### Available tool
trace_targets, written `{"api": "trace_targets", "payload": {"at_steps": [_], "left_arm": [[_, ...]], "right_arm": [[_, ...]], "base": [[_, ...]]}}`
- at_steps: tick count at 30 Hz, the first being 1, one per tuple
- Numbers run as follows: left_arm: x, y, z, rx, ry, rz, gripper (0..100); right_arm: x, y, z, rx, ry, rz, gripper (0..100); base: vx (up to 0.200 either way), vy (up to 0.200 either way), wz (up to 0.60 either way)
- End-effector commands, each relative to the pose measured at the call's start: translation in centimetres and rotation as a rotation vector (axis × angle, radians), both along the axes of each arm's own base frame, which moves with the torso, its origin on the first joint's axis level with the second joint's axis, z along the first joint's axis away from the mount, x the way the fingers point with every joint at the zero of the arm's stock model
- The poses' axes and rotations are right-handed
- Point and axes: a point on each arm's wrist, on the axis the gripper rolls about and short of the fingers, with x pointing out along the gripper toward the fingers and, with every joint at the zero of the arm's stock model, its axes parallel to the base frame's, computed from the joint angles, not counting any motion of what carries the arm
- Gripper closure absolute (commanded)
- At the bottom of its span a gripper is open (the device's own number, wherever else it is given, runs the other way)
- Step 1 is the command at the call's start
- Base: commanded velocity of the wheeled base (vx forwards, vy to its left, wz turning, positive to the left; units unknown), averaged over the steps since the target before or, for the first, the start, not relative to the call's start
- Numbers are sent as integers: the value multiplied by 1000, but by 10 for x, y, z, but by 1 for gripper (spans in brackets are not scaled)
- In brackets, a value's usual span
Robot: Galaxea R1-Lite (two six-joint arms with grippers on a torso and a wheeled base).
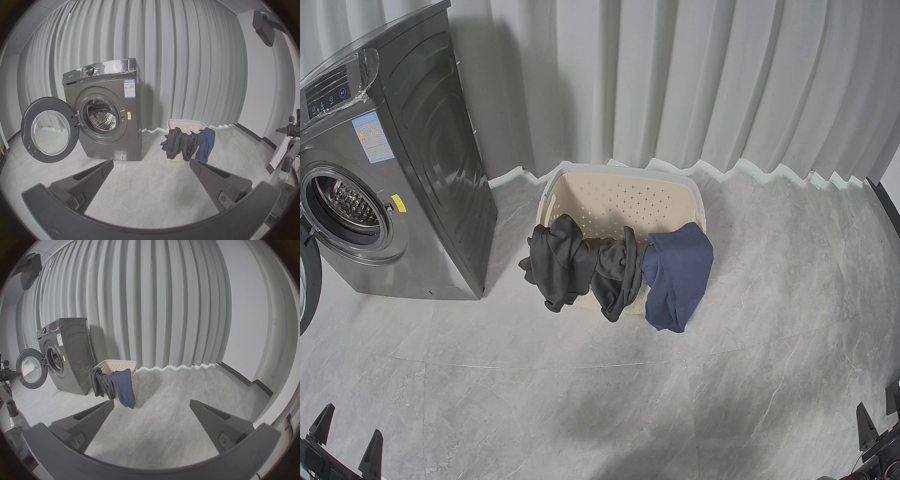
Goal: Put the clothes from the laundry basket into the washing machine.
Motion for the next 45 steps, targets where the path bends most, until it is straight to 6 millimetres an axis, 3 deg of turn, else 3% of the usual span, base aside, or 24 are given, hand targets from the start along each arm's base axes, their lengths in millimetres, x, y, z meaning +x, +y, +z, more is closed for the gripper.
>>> {"api": "trace_targets", "payload": {"at_steps": [1, 24, 45], "left_arm": [[0, 0, -5, 0, 0, 0, 0], [0, 0, -5, 1, -2, 0, 0], [0, 0, -5, 1, -2, 0, 0]], "right_arm": [[0, 0, -5, 0, 1, -1, 0], [0, 0, -5, 0, 1, -1, 0], [0, 0, -3, 3, -15, 1, 0]], "base": [[200, 0, 0], [200, 0, 0], [0, 0, 0]]}}
